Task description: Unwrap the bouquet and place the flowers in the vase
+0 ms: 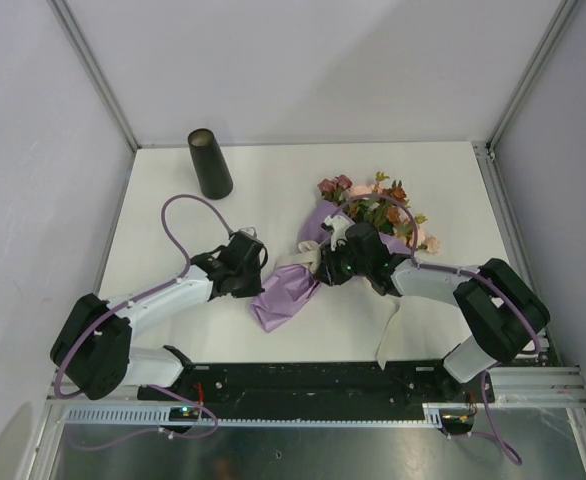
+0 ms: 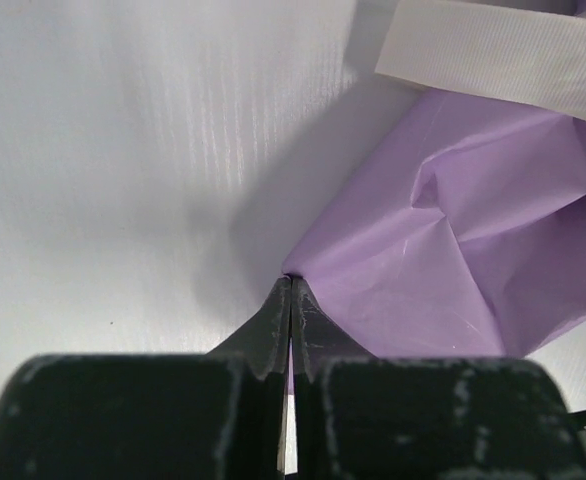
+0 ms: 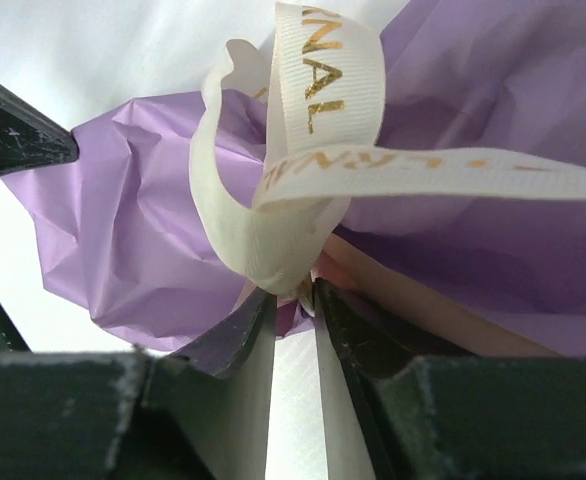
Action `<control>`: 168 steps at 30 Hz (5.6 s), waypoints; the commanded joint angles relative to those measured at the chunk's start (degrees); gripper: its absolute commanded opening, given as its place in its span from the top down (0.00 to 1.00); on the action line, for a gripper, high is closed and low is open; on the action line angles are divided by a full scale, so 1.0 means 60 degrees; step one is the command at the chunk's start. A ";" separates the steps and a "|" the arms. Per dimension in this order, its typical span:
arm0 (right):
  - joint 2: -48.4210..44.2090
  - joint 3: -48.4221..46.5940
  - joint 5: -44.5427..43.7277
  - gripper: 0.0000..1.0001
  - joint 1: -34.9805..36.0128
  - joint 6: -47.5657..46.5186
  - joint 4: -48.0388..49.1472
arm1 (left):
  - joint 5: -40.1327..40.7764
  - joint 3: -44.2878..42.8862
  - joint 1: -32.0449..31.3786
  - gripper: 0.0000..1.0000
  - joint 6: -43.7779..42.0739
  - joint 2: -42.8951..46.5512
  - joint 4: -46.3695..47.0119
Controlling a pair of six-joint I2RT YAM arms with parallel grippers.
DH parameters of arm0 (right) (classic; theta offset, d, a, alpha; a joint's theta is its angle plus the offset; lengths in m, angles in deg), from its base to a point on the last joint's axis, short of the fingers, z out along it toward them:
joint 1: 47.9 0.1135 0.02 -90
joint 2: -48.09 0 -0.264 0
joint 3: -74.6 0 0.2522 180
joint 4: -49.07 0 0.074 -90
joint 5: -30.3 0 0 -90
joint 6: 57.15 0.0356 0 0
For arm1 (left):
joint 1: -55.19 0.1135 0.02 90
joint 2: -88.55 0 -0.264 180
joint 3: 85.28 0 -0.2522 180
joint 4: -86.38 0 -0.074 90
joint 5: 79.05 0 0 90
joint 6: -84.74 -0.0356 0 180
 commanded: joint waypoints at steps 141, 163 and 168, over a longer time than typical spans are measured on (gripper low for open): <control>-0.0883 -0.0840 0.0710 1.00 -0.0560 0.0523 -0.0360 | 0.3046 -0.0205 -0.0851 1.00 0.1284 0.0593 -0.1307; -0.0960 -0.0841 0.0603 1.00 -0.0370 0.1799 0.0112 | 0.2865 -0.2298 -0.3685 0.20 -0.3391 0.1353 0.0050; -0.0997 -0.0841 0.0713 1.00 -0.0422 0.1923 0.0114 | 0.2901 -0.2337 -0.4031 0.20 -0.3789 0.0366 0.0698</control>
